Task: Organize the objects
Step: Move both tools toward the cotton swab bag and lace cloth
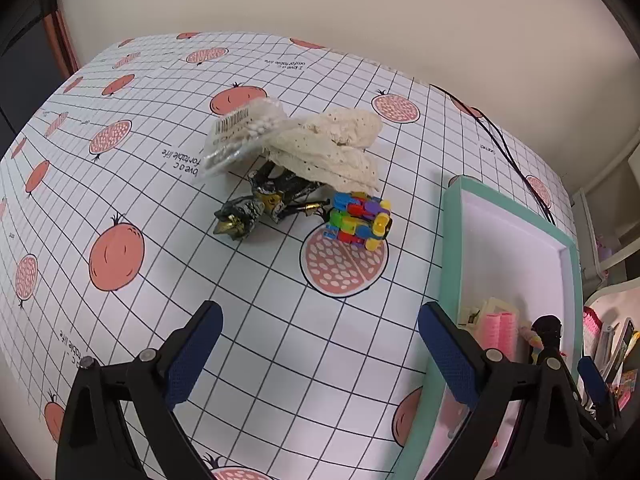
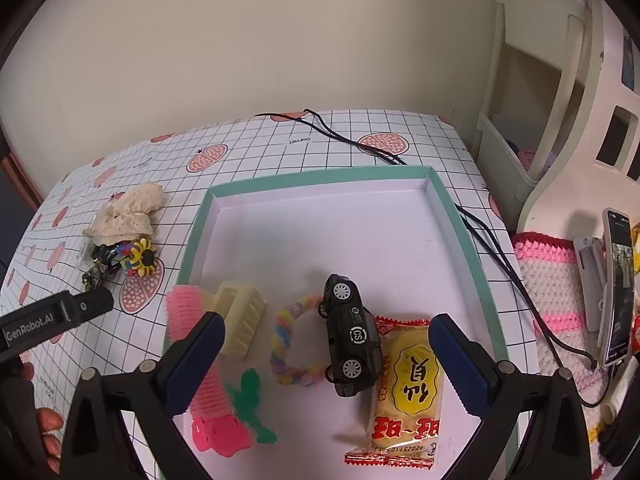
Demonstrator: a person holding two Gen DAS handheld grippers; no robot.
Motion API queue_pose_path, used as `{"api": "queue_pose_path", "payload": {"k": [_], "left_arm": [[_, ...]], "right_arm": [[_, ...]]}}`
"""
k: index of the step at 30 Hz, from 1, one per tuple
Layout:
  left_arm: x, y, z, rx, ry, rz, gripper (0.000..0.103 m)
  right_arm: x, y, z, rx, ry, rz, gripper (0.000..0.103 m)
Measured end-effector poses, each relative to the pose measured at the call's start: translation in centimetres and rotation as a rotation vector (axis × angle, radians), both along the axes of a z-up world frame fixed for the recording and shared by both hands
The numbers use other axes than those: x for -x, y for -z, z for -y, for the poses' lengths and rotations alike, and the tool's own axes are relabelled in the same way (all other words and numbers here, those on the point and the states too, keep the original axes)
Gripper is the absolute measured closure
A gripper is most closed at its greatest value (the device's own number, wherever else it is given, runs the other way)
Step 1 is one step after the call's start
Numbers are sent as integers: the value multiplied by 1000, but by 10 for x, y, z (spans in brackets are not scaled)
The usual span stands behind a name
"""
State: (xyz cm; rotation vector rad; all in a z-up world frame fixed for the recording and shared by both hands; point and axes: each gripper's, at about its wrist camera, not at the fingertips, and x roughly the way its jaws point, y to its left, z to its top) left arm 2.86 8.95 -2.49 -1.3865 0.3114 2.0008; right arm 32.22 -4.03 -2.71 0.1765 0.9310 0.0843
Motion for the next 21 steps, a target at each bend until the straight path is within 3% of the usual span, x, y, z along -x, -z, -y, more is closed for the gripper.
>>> {"api": "queue_pose_path", "payload": {"k": [8, 12, 21], "left_arm": [[19, -4, 4, -10, -11, 5, 5], [37, -12, 3, -27, -6, 1, 5], [94, -34, 5, -68, -49, 103, 5]], "right_arm": [[-4, -10, -6, -11, -8, 3, 0], [-10, -31, -15, -21, -13, 33, 0], [-40, -86, -56, -37, -83, 93, 0]]}}
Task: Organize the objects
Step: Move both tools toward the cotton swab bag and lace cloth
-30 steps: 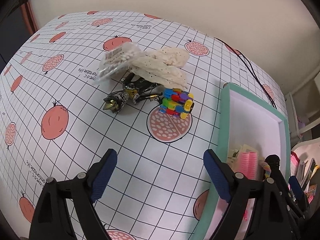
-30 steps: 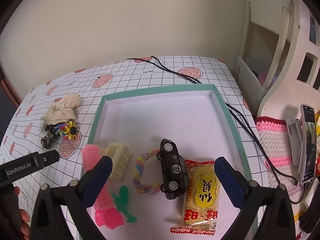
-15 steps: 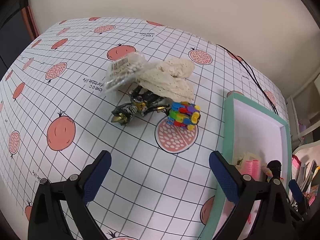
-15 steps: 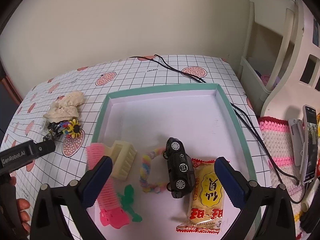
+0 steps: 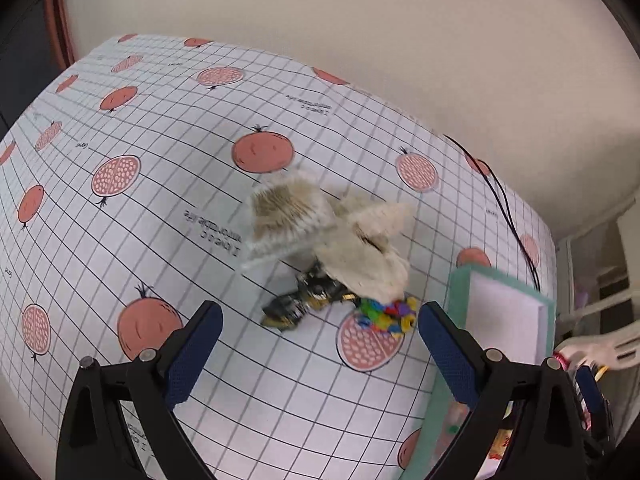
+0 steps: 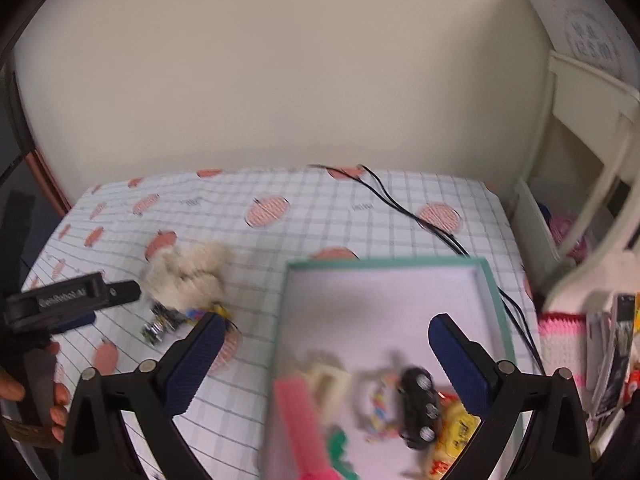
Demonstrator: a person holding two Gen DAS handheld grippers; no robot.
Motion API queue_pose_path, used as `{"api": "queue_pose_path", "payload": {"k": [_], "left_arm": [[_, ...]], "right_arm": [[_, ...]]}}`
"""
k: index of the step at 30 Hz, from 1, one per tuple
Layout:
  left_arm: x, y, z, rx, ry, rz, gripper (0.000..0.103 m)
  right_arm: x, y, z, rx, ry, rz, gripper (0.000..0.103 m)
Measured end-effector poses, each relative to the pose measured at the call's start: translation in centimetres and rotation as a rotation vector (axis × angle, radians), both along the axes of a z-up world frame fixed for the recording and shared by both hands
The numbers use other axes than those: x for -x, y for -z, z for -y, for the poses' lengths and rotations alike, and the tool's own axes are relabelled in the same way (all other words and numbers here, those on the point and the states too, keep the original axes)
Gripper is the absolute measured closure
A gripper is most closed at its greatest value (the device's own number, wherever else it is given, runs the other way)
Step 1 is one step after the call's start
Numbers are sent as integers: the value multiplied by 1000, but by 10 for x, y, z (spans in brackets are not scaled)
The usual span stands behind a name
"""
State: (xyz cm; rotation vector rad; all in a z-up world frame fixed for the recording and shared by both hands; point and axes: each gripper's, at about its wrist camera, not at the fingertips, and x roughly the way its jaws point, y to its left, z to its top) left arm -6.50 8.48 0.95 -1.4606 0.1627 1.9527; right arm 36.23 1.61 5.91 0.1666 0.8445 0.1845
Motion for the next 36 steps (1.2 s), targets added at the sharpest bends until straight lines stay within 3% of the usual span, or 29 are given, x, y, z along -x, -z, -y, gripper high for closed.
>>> {"api": "queue_pose_path", "payload": {"k": [6, 13, 16, 22, 31, 36], "left_arm": [[38, 2, 0, -42, -73, 87, 5], [65, 5, -12, -68, -52, 58, 5], [70, 12, -22, -58, -12, 26, 5], [72, 35, -33, -68, 43, 41, 5], [80, 63, -31, -93, -24, 125, 5], [85, 69, -31, -96, -56, 124, 5]], "right_arm": [[-25, -4, -27, -11, -32, -16, 0], [-54, 6, -56, -59, -65, -40, 0], [-60, 15, -68, -62, -86, -55, 0], [-61, 42, -88, -51, -129, -92, 0], [-60, 64, -105, -47, -178, -123, 0], [-65, 69, -112, -92, -195, -119, 8]]}}
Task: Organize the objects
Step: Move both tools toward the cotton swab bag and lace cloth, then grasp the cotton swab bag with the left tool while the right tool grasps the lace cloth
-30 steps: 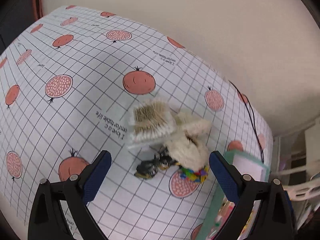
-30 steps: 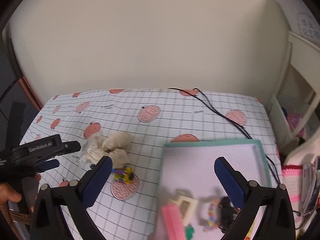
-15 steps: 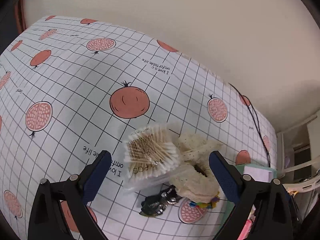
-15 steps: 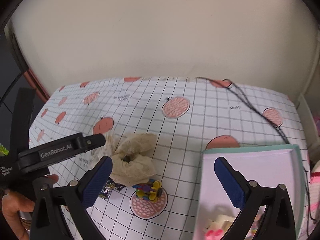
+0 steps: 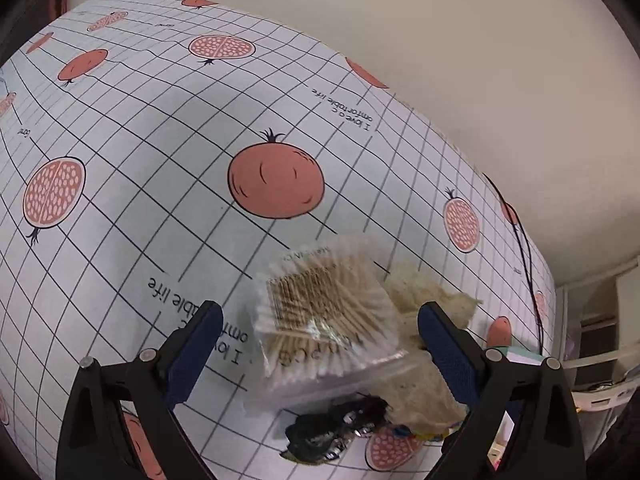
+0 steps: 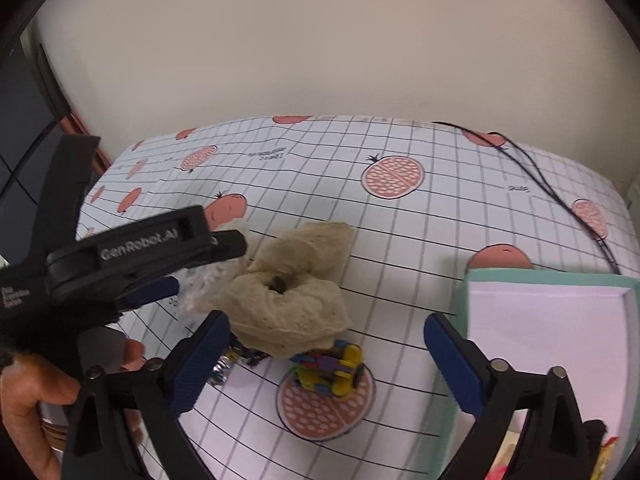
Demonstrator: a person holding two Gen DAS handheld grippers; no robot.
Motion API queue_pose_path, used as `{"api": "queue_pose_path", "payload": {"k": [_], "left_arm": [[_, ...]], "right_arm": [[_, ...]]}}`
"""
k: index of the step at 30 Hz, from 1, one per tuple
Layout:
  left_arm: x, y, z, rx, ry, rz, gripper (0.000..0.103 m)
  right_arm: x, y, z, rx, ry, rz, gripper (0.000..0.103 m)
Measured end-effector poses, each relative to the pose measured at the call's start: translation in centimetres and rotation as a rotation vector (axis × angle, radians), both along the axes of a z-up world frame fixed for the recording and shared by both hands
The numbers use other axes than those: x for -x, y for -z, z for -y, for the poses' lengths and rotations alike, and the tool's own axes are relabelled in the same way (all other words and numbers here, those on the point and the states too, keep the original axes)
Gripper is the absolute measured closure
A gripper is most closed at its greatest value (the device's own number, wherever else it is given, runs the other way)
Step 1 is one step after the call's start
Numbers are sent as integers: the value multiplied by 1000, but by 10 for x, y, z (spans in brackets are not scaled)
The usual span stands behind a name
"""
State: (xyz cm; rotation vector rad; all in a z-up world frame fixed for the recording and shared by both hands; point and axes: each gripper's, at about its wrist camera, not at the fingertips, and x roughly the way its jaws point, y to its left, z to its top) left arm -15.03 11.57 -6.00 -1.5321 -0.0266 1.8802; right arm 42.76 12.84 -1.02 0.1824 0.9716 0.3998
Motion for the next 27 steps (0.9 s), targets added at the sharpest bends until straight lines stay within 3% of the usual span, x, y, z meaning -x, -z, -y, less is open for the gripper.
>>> {"api": "queue_pose_path", "payload": {"k": [6, 8, 10, 16, 27], "left_arm": [[2, 7, -1, 7, -12, -5, 12], [2, 7, 1, 3, -19, -4, 16], [2, 8, 1, -1, -21, 0, 26], [0, 9, 2, 9, -26, -16, 37], [1, 7, 9, 5, -47, -30, 45]], "right_arm": [[-5, 4, -2, -35, 4, -10, 31], [-5, 5, -2, -30, 8, -11, 52], [-6, 7, -1, -53, 7, -27, 60], [-6, 10, 9, -90, 33, -45, 93], [-3, 3, 21, -167, 54, -31, 99]]}}
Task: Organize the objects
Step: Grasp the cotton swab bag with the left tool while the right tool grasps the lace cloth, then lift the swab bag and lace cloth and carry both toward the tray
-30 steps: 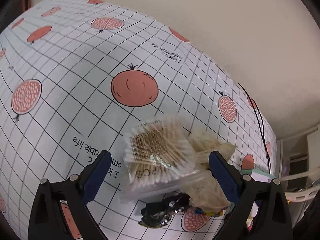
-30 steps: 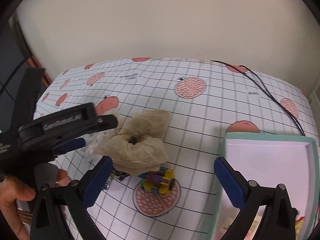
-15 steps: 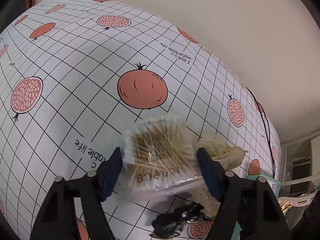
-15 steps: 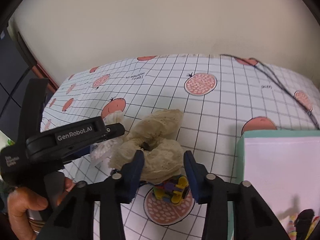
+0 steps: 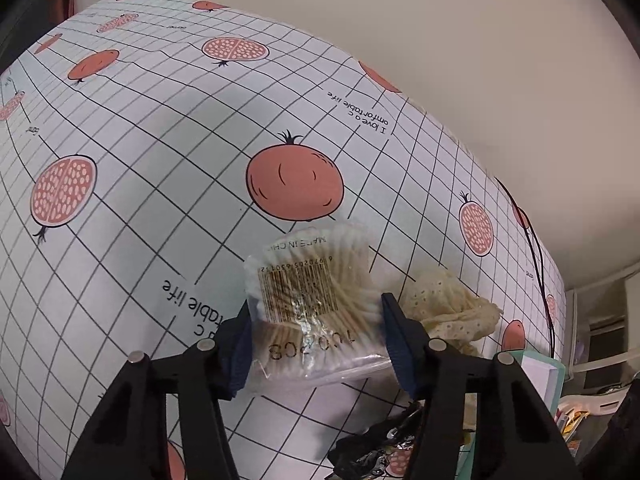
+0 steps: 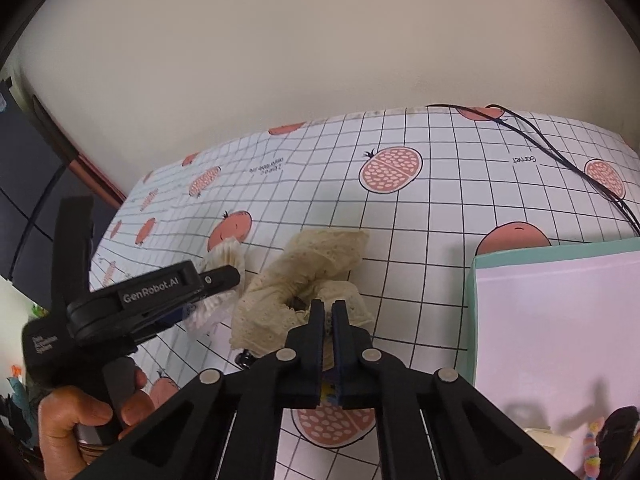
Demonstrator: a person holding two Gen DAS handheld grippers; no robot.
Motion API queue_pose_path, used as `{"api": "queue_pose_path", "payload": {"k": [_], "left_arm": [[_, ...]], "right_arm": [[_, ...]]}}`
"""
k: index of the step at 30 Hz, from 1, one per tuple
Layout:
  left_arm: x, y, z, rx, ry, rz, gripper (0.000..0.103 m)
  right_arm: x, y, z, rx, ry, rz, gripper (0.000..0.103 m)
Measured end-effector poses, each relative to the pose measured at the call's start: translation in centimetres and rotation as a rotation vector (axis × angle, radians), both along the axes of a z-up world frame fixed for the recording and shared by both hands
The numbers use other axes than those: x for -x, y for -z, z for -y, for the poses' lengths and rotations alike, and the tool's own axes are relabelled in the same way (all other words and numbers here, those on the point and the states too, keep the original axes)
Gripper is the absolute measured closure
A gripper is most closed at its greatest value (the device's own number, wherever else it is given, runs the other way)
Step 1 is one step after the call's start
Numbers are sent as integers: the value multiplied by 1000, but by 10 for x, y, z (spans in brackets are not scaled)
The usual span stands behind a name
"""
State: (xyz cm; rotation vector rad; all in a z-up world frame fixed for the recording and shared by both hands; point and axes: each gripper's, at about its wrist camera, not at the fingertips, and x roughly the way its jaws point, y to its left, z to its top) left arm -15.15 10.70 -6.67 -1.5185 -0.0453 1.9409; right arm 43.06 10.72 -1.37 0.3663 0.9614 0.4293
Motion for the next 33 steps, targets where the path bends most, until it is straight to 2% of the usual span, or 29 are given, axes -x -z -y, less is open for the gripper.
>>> {"api": "queue_pose_path", "payload": {"k": [16, 26, 33], "left_arm": [[2, -37, 10, -64, -13, -56, 47], [-9, -79, 11, -145, 18, -110, 47], [-24, -101, 5, -187, 57, -137, 47]], "right_arm": [[16, -57, 18, -90, 38, 163, 99], [22, -77, 48, -81, 98, 197, 99], [20, -78, 67, -57, 141, 173, 99]]}}
